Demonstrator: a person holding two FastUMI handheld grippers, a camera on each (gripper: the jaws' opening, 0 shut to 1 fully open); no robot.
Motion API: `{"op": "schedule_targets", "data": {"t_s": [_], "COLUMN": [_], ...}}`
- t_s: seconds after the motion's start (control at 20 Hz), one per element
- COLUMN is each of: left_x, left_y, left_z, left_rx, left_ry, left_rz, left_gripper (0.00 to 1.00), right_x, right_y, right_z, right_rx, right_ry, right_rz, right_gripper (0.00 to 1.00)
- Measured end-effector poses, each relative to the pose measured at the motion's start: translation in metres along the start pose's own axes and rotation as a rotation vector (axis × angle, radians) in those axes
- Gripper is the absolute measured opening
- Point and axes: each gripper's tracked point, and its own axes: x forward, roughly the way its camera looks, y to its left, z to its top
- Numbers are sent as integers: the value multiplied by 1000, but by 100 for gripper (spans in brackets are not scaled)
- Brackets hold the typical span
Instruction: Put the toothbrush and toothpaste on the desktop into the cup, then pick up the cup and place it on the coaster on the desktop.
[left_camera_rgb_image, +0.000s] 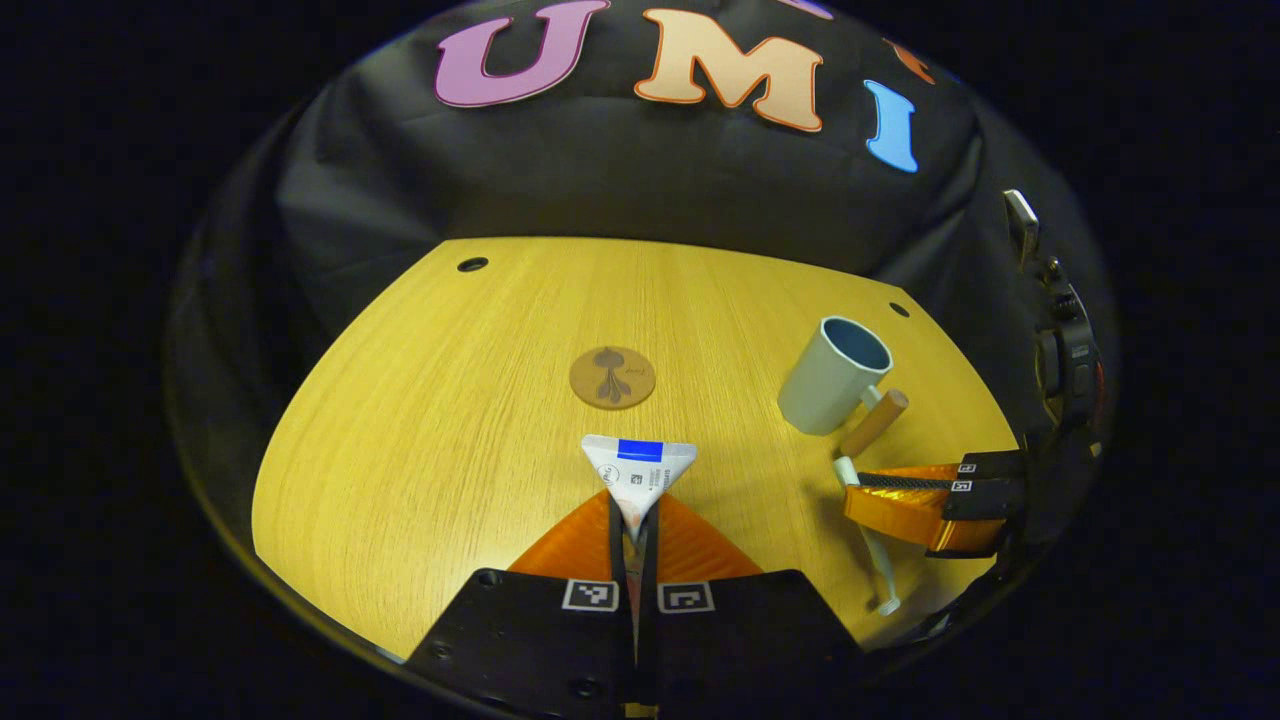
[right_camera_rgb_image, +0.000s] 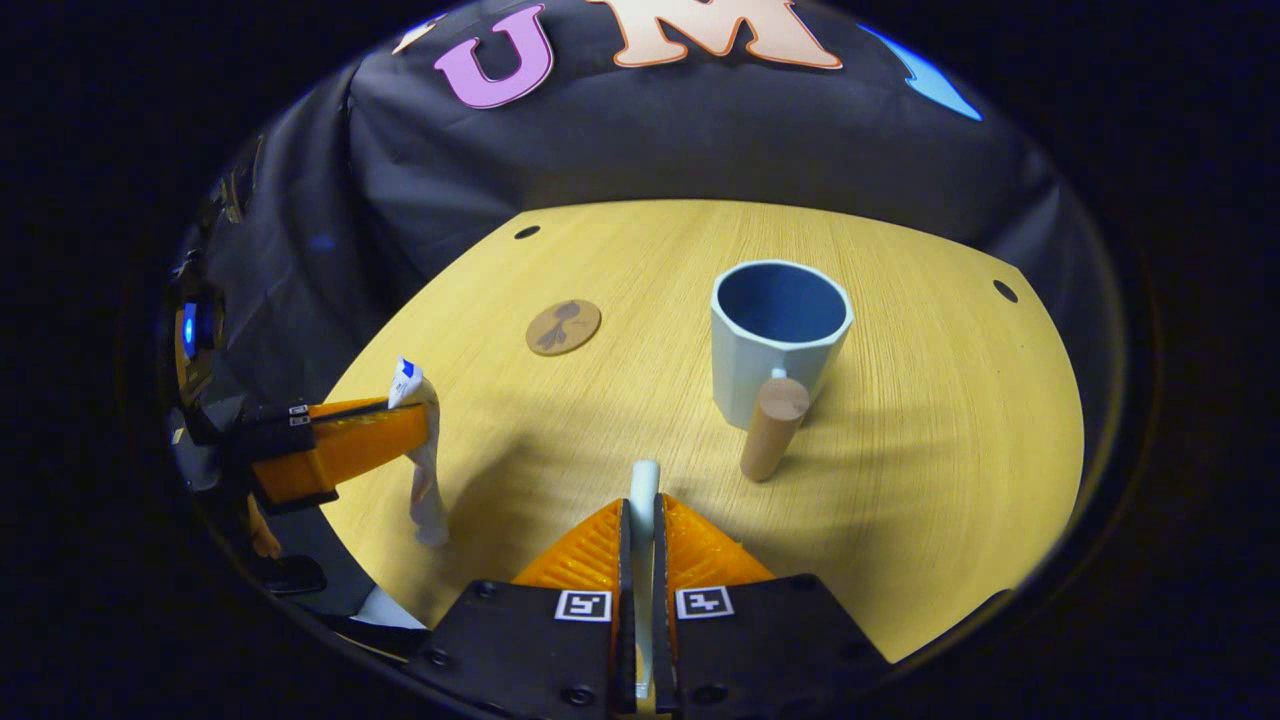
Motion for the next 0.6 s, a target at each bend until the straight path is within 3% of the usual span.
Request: {"op": "schedule_targets", "data": {"t_s": [0.6], "left_x": [-16], "left_y": [-8], "left_z": [50], "left_rx": [23], "left_ry": [-108], "left_rz": [-17], "left_gripper": [0], "right_x": [-38], "right_y": [11], "right_z": [112], "right_rx": [-11], "right_ry": [-261], "right_rz": [37], "right_gripper": [9]}}
